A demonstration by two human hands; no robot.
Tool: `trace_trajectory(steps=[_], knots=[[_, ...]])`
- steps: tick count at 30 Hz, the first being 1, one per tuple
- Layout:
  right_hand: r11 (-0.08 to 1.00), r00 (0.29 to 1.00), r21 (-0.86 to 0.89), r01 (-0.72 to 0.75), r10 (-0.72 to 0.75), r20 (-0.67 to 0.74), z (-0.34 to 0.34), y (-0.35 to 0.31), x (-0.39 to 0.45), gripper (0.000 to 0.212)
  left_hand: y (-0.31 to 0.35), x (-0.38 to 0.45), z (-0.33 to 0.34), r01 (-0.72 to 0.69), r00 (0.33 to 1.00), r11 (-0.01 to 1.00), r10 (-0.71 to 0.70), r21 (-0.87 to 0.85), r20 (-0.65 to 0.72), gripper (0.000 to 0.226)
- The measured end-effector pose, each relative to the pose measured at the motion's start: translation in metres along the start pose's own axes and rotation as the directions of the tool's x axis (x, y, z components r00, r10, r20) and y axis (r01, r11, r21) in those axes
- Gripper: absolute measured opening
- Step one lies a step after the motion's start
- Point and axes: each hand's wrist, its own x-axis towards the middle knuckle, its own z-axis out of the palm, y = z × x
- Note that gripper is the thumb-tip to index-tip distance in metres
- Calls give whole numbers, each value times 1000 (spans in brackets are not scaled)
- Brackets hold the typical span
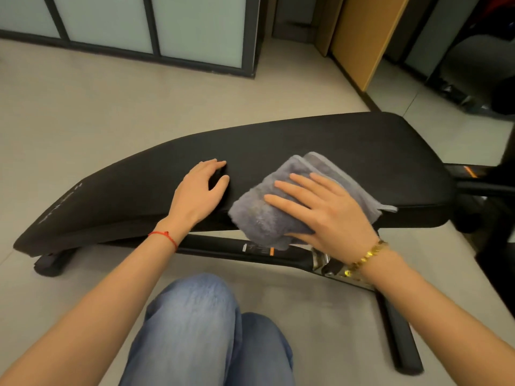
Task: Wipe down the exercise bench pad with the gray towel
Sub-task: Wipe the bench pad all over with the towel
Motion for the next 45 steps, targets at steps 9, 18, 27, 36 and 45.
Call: trace_trajectory(steps=[9, 18, 27, 36, 45], knots=[[990, 987, 13, -143, 144, -75, -11, 18, -27, 54, 44, 2, 21, -72, 997, 997, 72, -8, 27, 45], [996, 994, 3, -86, 86, -61, -21, 37, -49, 55, 42, 0, 19, -60, 998, 998, 60, 14, 20, 43], [990, 990, -36, -134, 132, -51, -20, 30, -40, 54, 45, -1, 19, -47, 998, 999, 46, 17, 49, 43], [987, 984, 18, -160, 161, -80, -32, 56, -75, 55, 46, -1, 16, -47, 997, 998, 45, 30, 62, 44], [995, 995, -17, -99, 99, 30, -18, 24, -27, 57, 46, -1, 18, -47, 997, 998, 44, 42, 66, 44]])
